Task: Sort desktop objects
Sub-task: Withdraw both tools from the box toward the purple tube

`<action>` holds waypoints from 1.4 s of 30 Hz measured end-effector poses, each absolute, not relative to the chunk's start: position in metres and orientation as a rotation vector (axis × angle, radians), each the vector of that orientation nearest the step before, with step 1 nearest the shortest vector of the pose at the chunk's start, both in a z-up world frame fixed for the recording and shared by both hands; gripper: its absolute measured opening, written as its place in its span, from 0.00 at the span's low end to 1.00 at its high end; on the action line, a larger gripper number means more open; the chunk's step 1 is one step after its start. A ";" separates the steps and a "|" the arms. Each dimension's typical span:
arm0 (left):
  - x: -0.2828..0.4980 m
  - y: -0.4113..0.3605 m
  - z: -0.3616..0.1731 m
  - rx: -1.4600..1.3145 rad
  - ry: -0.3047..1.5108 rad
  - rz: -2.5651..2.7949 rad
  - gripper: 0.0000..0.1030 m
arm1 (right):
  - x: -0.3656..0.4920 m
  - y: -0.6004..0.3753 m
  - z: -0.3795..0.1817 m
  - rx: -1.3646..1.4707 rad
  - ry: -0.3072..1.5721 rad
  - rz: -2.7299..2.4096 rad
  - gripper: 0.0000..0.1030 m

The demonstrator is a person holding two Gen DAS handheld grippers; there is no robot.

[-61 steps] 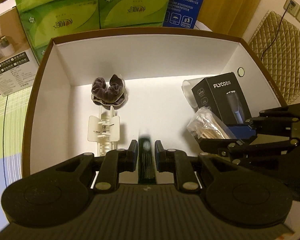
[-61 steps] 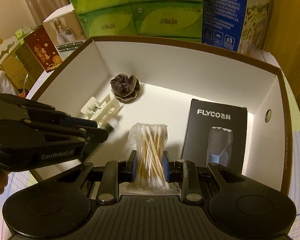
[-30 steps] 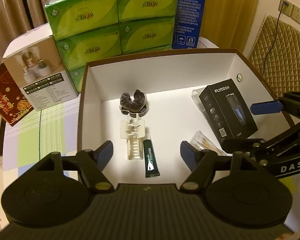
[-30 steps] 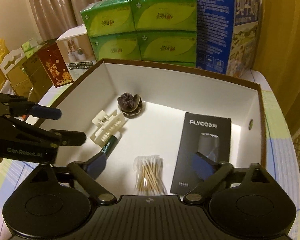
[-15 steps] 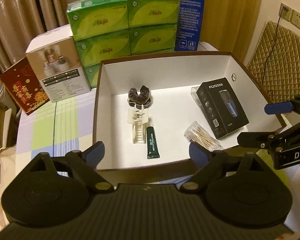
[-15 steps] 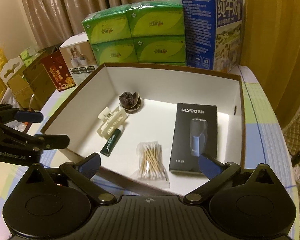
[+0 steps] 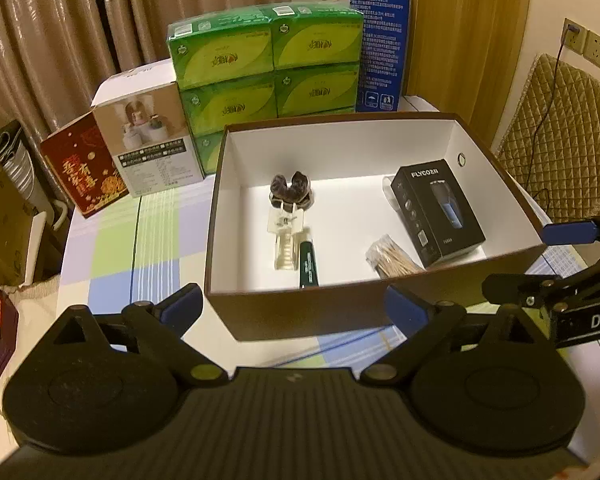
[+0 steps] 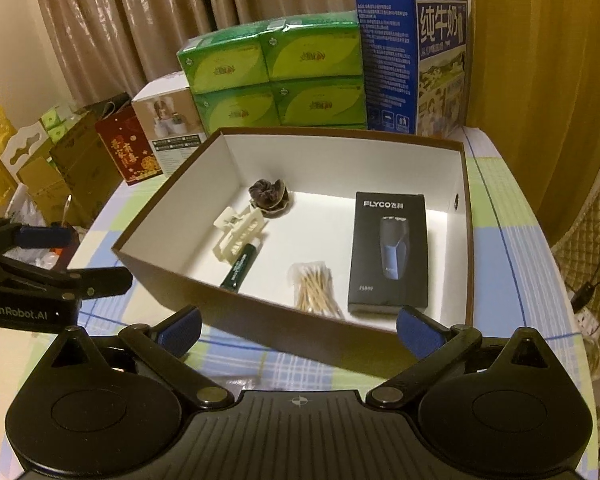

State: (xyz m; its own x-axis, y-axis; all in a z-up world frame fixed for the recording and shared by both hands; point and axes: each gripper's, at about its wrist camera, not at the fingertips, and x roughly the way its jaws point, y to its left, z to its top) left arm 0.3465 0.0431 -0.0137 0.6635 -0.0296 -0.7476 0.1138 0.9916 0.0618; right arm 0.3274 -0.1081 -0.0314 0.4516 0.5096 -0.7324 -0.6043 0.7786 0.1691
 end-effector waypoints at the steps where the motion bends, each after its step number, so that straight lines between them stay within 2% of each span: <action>1: 0.343 0.044 -0.013 0.103 0.842 -0.079 0.93 | 0.325 -0.109 -0.030 -0.120 0.859 0.691 0.98; 42: 0.219 0.037 -0.026 0.023 0.929 -0.041 0.94 | 0.221 -0.144 -0.041 -0.137 0.937 0.767 0.98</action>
State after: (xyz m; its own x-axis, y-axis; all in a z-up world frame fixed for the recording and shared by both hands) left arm 0.2187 0.0374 -0.0262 0.5983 -0.0259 -0.8009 0.0456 0.9990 0.0018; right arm 0.2206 -0.1443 -0.0414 0.3531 0.5345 -0.7679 -0.6477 0.7319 0.2116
